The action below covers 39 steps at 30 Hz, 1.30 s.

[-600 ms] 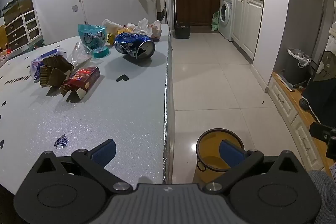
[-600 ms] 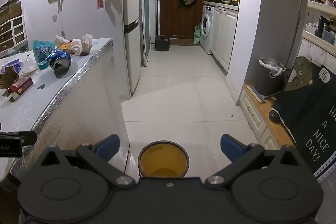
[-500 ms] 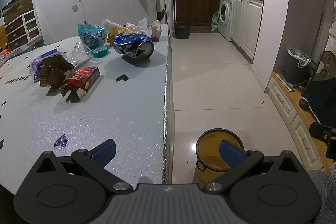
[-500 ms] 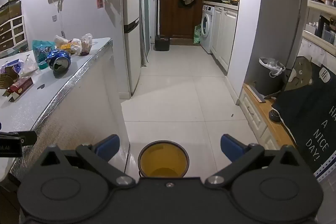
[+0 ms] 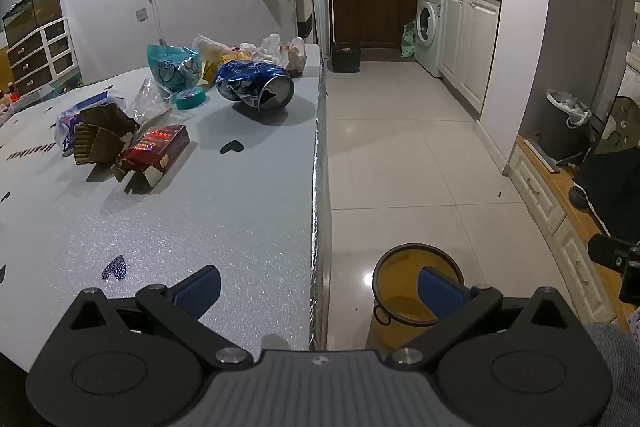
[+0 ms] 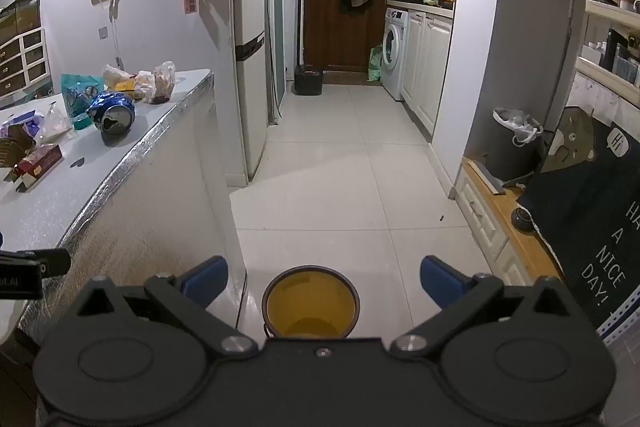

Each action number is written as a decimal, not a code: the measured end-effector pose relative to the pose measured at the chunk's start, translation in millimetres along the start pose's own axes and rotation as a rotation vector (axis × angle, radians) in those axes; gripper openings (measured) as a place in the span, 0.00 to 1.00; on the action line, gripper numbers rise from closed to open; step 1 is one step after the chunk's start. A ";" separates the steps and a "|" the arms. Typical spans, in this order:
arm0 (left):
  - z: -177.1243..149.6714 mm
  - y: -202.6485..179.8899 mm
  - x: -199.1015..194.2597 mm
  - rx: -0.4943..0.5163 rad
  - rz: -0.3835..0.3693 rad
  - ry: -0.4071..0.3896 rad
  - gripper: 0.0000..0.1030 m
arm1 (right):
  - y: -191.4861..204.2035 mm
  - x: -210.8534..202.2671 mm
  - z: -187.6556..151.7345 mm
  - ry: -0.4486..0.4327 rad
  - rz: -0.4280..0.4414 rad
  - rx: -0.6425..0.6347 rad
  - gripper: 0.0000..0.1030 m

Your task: Collect trash

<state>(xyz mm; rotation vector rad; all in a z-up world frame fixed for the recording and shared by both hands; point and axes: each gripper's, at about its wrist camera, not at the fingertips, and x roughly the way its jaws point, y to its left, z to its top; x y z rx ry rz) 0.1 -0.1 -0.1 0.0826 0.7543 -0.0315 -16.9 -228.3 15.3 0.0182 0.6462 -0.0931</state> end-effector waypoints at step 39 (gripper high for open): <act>-0.3 -5.6 -1.1 0.005 -0.002 -0.002 1.00 | -6.4 1.1 -5.3 0.018 0.001 -0.005 1.00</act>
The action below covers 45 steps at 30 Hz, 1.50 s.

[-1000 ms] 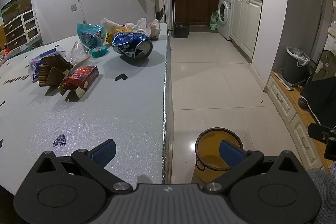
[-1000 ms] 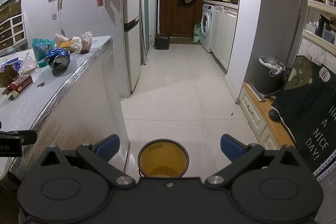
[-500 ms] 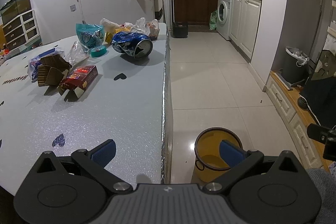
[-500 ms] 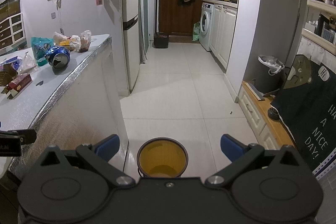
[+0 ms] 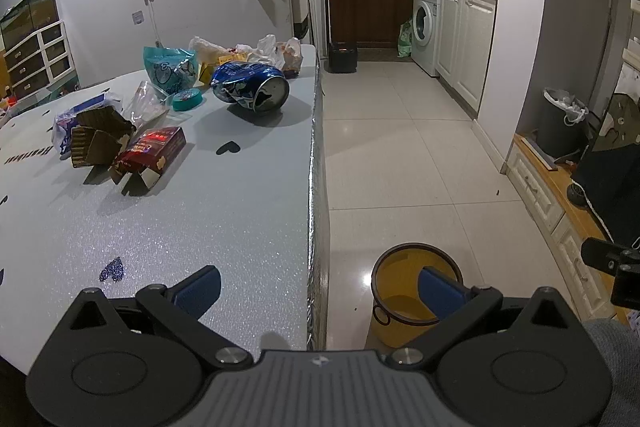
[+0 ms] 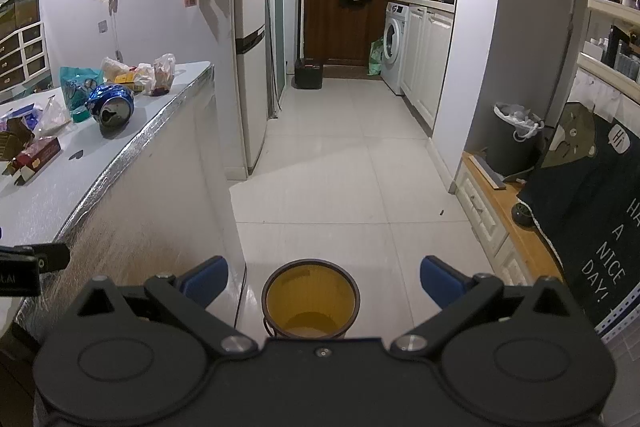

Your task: Collect trash

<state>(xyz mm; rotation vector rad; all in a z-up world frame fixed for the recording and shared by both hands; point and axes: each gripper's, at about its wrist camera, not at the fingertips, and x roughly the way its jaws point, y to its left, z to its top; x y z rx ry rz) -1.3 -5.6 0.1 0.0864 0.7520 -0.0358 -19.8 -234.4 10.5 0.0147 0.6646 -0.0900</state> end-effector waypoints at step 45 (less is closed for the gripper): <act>25.8 20.0 7.2 0.011 -0.021 -0.071 1.00 | -0.5 16.9 20.5 -0.091 0.080 0.000 1.00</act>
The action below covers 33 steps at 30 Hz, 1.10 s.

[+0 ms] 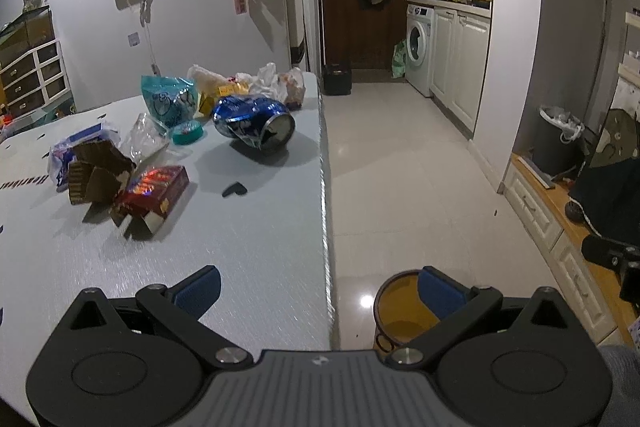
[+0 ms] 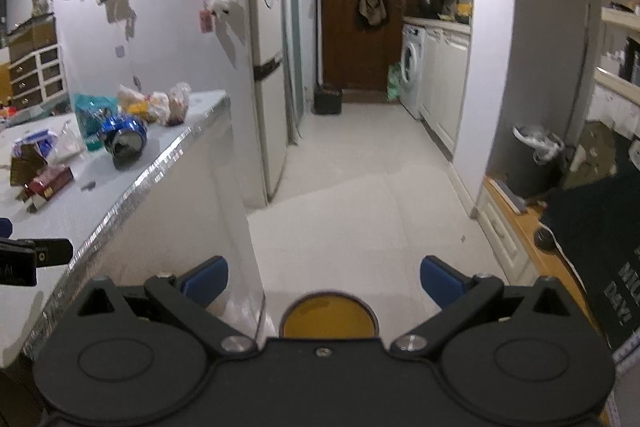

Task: Collect trash
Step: 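Move both tools to the table and close the right tool on the blue can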

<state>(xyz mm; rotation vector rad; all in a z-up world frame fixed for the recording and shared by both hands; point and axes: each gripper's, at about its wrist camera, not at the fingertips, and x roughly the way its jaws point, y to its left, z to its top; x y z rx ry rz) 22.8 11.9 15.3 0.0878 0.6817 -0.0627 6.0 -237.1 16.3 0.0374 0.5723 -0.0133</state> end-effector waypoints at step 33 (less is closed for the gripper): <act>33.9 165.9 59.5 -0.037 0.093 0.105 1.00 | 133.3 234.0 178.4 0.130 0.736 0.037 0.86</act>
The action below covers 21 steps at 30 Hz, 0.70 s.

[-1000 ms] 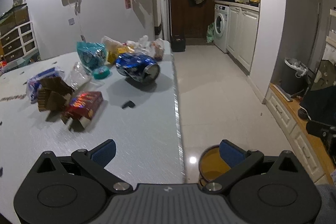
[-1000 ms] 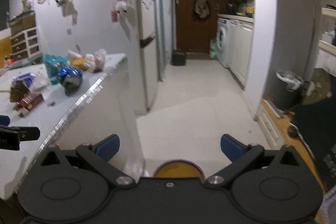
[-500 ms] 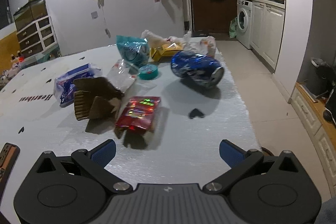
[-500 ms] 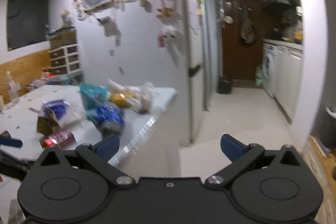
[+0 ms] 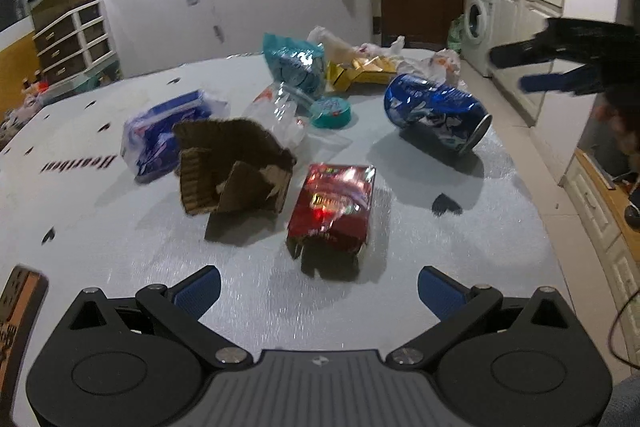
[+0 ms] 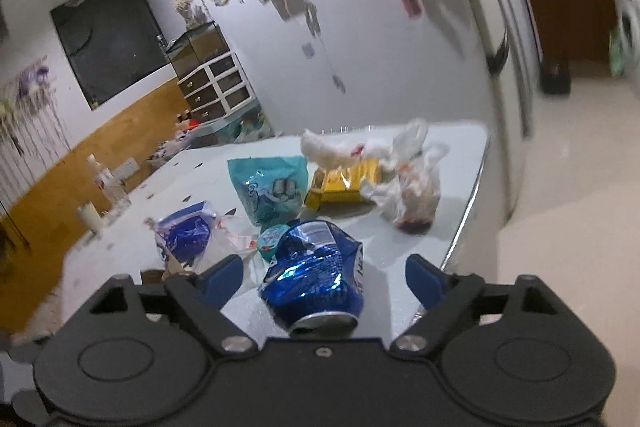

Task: Collect trash
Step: 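Move both tools to the table and close the right tool on the blue can, then grasp the red snack box with the left tool while the right tool lifts the can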

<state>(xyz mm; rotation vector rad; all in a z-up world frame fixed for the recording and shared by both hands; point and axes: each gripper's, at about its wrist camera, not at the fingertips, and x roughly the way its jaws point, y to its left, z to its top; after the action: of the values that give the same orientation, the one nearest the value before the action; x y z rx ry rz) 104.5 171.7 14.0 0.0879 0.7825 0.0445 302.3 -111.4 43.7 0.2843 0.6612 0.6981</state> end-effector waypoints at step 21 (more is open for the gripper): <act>42.9 -2.0 77.9 0.073 -0.172 0.139 0.76 | -60.5 98.9 -3.1 0.225 0.384 0.319 0.44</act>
<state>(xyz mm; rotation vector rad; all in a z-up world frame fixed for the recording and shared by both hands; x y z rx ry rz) 190.0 172.7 -10.6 0.0871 0.9277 -0.1426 387.4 -89.5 -31.9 0.6447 0.9474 1.0015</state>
